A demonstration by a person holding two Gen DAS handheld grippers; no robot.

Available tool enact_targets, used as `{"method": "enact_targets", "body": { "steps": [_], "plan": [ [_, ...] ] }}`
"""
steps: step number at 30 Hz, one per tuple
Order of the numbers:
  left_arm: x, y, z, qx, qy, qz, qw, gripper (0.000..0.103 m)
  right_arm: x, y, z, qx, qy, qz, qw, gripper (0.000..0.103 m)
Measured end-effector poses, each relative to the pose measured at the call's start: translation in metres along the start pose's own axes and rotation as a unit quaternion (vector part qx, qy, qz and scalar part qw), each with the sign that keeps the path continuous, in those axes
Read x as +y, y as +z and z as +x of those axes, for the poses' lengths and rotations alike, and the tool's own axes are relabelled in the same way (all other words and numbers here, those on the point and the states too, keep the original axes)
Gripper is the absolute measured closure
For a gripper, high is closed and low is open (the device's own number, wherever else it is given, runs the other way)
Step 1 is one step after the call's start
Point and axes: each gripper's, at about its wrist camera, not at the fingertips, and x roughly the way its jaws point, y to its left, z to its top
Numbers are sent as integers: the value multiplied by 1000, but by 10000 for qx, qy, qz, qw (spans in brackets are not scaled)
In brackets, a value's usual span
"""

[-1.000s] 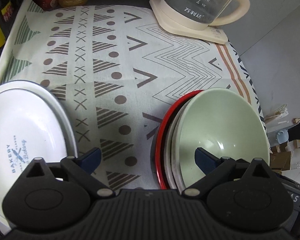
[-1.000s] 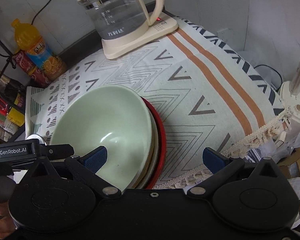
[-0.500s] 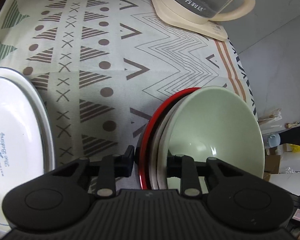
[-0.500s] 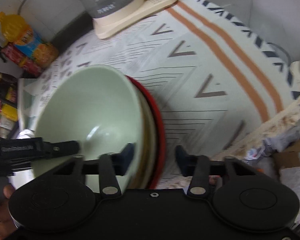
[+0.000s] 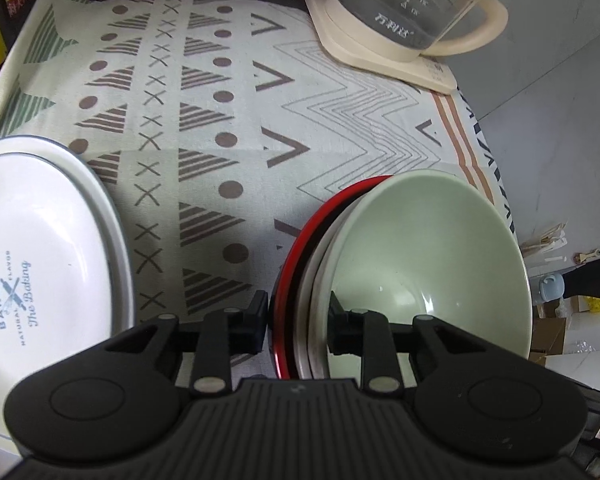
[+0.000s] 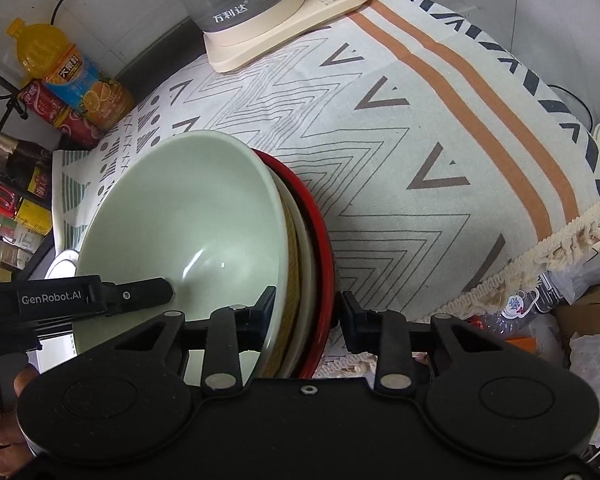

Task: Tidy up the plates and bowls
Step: 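Carry the red bowl with nested green bowls onto the plate stack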

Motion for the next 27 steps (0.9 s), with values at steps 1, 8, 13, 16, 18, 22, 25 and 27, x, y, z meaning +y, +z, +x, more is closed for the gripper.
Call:
{"method": "enact_targets", "body": {
  "steps": [1,8,13,16,18,22,25,27],
  "plan": [
    [1,0,-3,-34,-5,-13,10000,76,1,0,-1,-20,9,-24,10000,71],
    [11,2,-29,-336,-59,-171,9993,76,18,7,-14,-204,134,-203,9995,71],
    [27,1,-45,-472,-59,-328,9983,76,36,11,-20,-294,231,-359,9987,71],
    [38,0,-54,-547,-53,-454,9975,76,49,13,-22,-330,292,-483,9979,71],
    [46,0,-60,-578,-64,-564,9967,76,58,14,-23,-358,330,-573,9972,71],
    [59,-4,-74,-716,-10,-671,9952,76,77,13,-26,-389,385,-749,9957,71],
    [72,-7,-83,-796,29,-801,9936,76,90,13,-25,-383,462,-843,9946,71],
    [81,-9,-89,-839,55,-898,9924,76,99,12,-24,-365,510,-920,9938,71]
  ]
}}
